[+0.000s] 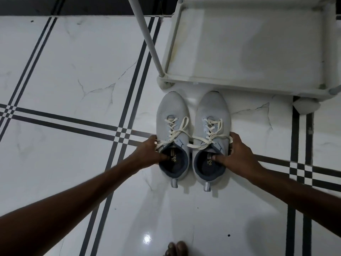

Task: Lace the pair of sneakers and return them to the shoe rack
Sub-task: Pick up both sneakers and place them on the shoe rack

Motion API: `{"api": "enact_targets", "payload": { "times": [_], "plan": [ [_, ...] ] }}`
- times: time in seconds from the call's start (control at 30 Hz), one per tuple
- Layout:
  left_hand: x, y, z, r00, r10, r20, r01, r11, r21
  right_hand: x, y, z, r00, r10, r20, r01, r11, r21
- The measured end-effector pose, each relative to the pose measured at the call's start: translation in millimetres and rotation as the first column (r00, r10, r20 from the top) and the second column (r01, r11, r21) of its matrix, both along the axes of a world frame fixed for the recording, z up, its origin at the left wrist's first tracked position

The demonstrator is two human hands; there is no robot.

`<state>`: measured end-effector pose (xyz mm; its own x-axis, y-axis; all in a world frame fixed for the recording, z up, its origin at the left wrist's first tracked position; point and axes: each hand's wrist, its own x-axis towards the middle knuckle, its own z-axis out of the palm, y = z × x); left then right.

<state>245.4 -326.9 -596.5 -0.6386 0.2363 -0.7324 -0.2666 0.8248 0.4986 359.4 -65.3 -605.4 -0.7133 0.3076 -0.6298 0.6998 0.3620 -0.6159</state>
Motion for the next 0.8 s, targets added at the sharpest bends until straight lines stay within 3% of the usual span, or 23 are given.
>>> {"api": "enact_targets", "payload": {
  "times": [0.2,0.37,0.53,0.8],
  "plan": [
    [1,5,0,0.989,-0.102,-0.111,0.098,0.994,-0.042,-5,-5,-3,0.998,0.061,0.028,-0.063,0.996,0.063],
    [7,-4,21,0.983,-0.112,-0.144,0.118,0.993,0.03,-3,-4,20,0.996,0.069,0.052,-0.072,0.996,0.057],
    [18,-7,93,0.988,-0.07,-0.141,0.083,0.992,0.091,7,-7,101,0.997,0.056,0.054,-0.058,0.998,0.029],
    [33,-11,283,0.988,0.006,-0.152,0.021,0.984,0.175,11,-12,290,0.999,0.034,-0.007,-0.034,0.998,0.044]
  ]
}}
